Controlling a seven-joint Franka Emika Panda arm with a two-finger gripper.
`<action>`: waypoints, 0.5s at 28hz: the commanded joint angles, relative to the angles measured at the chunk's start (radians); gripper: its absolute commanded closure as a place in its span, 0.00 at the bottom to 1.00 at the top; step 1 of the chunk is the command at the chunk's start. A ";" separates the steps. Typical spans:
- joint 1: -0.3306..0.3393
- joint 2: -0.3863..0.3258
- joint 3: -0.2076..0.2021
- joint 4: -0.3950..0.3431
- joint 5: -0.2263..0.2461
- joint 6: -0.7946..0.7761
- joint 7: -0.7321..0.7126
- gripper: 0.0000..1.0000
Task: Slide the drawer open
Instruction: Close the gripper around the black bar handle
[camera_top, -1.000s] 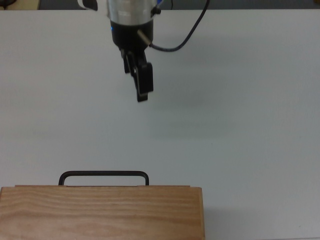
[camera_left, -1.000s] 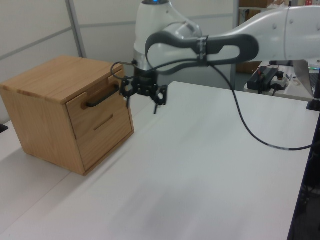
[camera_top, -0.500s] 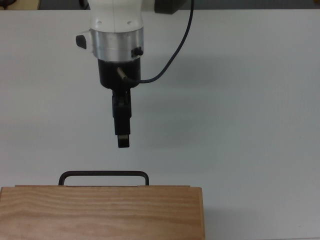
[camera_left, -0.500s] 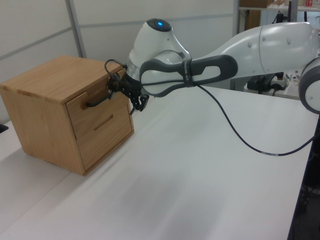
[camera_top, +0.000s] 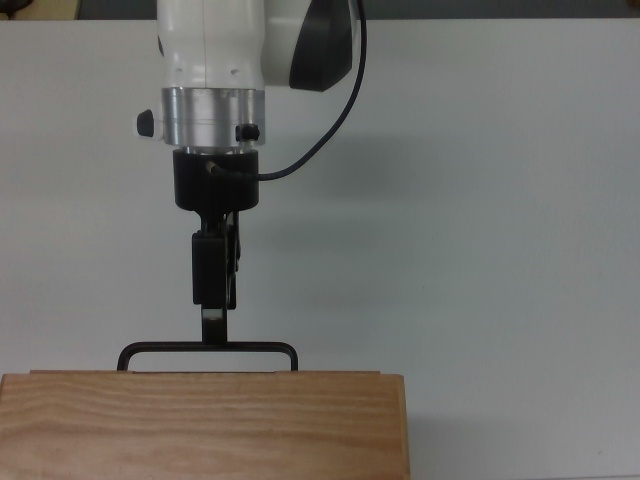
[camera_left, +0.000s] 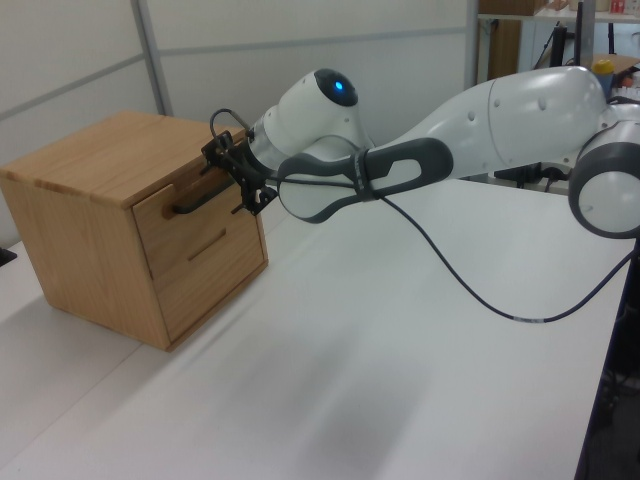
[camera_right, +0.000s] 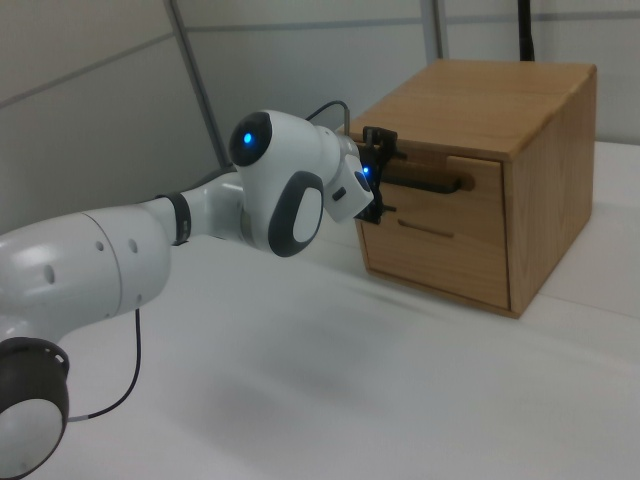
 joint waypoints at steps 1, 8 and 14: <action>0.001 0.050 -0.006 0.032 0.017 0.104 0.011 0.08; 0.000 0.076 -0.006 0.029 0.018 0.173 0.011 0.39; 0.001 0.076 -0.006 0.028 0.006 0.173 -0.006 0.74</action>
